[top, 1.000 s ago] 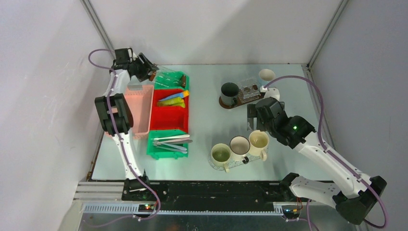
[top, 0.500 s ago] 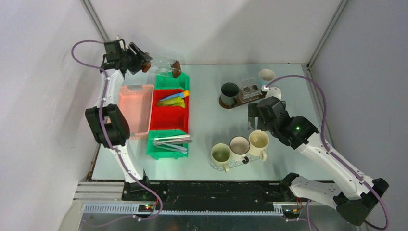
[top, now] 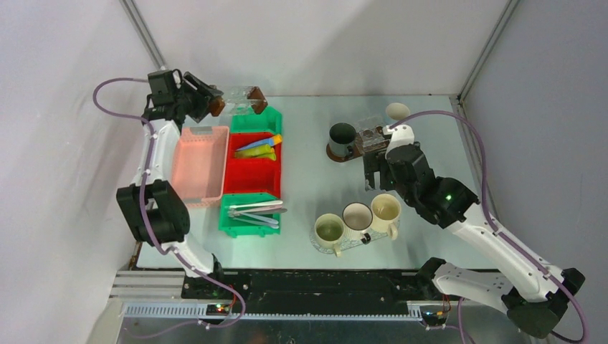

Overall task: Prepare toiletry sets of a toothbrush and toothpaste on the tray
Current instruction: Pick up the toothpaste holder from the center of the board.

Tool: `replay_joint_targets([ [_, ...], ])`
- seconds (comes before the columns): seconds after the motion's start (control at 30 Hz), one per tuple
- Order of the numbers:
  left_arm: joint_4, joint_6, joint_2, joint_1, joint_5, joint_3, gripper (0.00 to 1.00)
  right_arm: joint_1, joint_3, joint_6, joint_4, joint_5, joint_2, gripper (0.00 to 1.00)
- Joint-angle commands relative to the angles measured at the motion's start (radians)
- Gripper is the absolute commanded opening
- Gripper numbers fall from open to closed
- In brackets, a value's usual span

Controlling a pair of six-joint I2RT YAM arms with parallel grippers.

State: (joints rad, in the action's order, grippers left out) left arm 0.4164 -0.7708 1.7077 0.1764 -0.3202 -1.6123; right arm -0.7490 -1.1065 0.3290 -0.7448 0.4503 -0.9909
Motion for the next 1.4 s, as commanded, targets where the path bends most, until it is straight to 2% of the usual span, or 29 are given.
replay_joint_targets([
  [0.0, -0.08, -0.081, -0.15, 0.0, -0.003, 0.024, 0.0, -0.033, -0.034, -0.113, 0.203, 0.004, 0.007, 0.92],
  [0.4, -0.164, -0.286, -0.337, -0.006, -0.122, 0.24, 0.0, -0.062, -0.004, -0.268, 0.5, -0.08, -0.081, 0.94],
  [0.47, -0.161, -0.308, -0.368, -0.011, -0.136, 0.258, 0.0, -0.063, 0.031, -0.307, 0.597, -0.123, -0.079, 0.96],
  [0.6, -0.149, -0.334, -0.43, -0.031, -0.152, 0.291, 0.0, -0.067, 0.137, -0.376, 0.902, -0.202, -0.067, 0.97],
  [0.73, -0.151, -0.372, -0.493, -0.072, -0.151, 0.337, 0.0, -0.067, 0.207, -0.417, 1.089, -0.268, -0.083, 0.96],
  [1.0, -0.142, -0.418, -0.577, -0.195, -0.136, 0.406, 0.0, -0.077, 0.227, -0.479, 1.271, -0.348, -0.17, 0.95],
  [1.17, -0.137, -0.435, -0.602, -0.256, -0.125, 0.434, 0.0, -0.078, 0.286, -0.61, 1.435, -0.475, -0.197, 0.91],
  [1.37, -0.129, -0.447, -0.621, -0.313, -0.122, 0.437, 0.0, -0.078, 0.31, -0.762, 1.476, -0.575, -0.221, 0.86],
])
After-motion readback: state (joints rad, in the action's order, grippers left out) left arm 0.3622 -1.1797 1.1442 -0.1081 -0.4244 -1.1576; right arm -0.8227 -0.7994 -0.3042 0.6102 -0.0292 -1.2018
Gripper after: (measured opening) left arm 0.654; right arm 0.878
